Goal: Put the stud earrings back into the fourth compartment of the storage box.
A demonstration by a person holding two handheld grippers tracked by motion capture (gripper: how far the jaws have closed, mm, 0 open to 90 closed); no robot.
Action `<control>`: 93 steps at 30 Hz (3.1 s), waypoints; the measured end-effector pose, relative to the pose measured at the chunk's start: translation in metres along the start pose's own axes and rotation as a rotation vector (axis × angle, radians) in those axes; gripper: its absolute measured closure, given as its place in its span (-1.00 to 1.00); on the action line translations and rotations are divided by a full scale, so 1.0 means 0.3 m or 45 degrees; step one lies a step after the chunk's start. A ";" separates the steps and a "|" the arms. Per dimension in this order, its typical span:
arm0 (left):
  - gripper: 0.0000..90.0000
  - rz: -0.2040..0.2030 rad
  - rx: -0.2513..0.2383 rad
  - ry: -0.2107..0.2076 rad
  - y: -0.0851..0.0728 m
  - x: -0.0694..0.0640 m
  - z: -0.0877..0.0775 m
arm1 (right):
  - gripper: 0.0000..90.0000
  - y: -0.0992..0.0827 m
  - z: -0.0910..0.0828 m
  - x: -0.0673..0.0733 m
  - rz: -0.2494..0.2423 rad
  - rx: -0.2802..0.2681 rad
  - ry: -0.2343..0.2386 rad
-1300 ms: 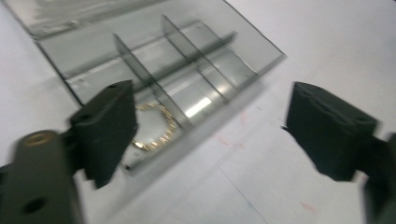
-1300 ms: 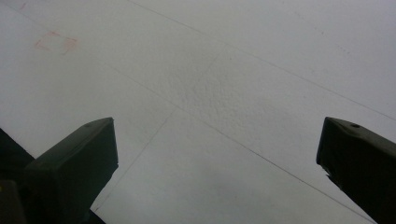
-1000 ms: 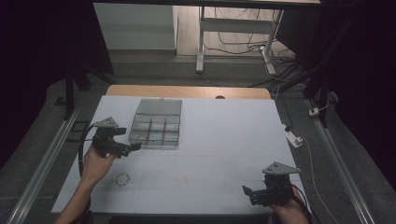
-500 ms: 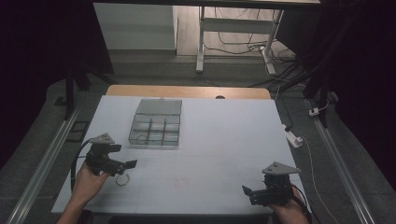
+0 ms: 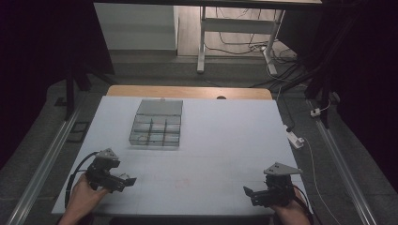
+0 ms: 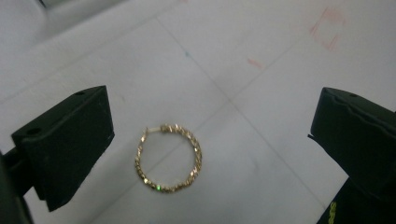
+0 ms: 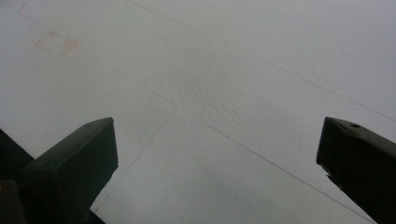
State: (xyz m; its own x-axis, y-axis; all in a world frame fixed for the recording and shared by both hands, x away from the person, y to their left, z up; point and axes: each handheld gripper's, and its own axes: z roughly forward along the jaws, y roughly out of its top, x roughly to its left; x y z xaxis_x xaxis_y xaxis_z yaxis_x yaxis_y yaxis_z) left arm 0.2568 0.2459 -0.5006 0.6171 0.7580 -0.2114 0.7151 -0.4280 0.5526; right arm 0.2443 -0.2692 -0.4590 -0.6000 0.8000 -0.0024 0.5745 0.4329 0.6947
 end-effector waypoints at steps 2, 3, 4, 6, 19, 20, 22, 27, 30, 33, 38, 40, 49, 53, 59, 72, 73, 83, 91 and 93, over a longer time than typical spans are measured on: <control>-1.00 0.027 0.039 -0.015 0.000 -0.010 0.012 | -1.00 0.000 0.001 0.000 0.002 -0.002 0.000; -1.00 0.044 0.060 0.002 0.002 -0.016 0.018 | -1.00 0.000 0.001 0.000 0.002 -0.002 0.000; -1.00 0.059 0.084 0.005 0.004 -0.021 0.026 | -1.00 0.000 0.000 0.000 0.000 0.001 -0.001; -1.00 0.093 0.141 0.005 0.006 -0.032 0.048 | -1.00 0.000 0.000 0.001 -0.002 0.002 -0.002; -0.23 0.180 0.317 0.126 0.004 -0.058 0.096 | -1.00 0.000 -0.001 0.001 -0.006 -0.001 0.000; -0.17 0.167 0.313 0.133 0.004 -0.054 0.094 | -1.00 0.000 -0.001 0.001 -0.005 -0.002 0.000; 0.02 0.144 0.304 0.142 0.003 -0.046 0.087 | -1.00 0.000 -0.001 0.001 -0.005 -0.001 0.001; 0.47 0.124 0.282 0.150 -0.007 -0.033 0.077 | -1.00 0.000 -0.001 0.001 -0.008 -0.001 0.001; 0.62 0.102 0.276 0.150 -0.011 -0.034 0.075 | -1.00 -0.001 -0.001 0.001 -0.009 -0.003 0.002; 0.85 0.081 0.276 0.130 -0.013 -0.025 0.072 | -1.00 -0.001 -0.001 0.001 -0.011 -0.001 0.001; 0.90 0.053 0.272 0.095 -0.013 -0.012 0.070 | -1.00 -0.001 -0.001 0.002 -0.013 0.000 0.001; 0.91 0.046 0.275 0.085 -0.012 -0.008 0.069 | -1.00 0.000 -0.001 0.002 -0.014 0.000 0.000; 0.91 0.014 0.270 0.055 -0.008 0.004 0.064 | -1.00 0.000 0.000 0.003 -0.015 0.000 0.001; 0.91 0.002 0.234 0.050 -0.007 0.008 0.050 | -1.00 0.000 -0.001 0.003 -0.014 0.000 0.000; 0.91 -0.001 0.172 0.053 -0.004 0.008 0.030 | -1.00 0.000 -0.001 0.003 -0.016 -0.001 0.000; 0.91 -0.041 -0.047 0.065 -0.006 0.021 -0.042 | -1.00 0.000 0.000 0.003 -0.017 0.002 -0.003; 0.91 -0.045 -0.067 0.064 -0.006 0.022 -0.047 | -1.00 0.000 0.001 0.003 -0.017 0.002 -0.003; 0.91 -0.037 -0.162 0.055 0.012 0.025 -0.075 | -1.00 0.000 0.000 0.002 -0.013 0.000 -0.002; 0.91 -0.046 -0.237 0.043 0.042 0.038 -0.097 | -1.00 0.000 0.001 0.002 -0.007 0.003 -0.002; 0.91 -0.048 -0.256 0.039 0.052 0.042 -0.101 | -1.00 0.000 0.001 0.001 -0.006 0.004 -0.003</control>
State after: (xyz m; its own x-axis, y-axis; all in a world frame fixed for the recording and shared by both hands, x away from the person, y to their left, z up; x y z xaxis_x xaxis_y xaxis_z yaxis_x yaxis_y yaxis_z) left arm 0.2658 0.2638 -0.4704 0.5788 0.7874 -0.2122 0.6558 -0.2948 0.6951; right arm 0.2442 -0.2687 -0.4593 -0.6015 0.7989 -0.0070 0.5736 0.4379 0.6922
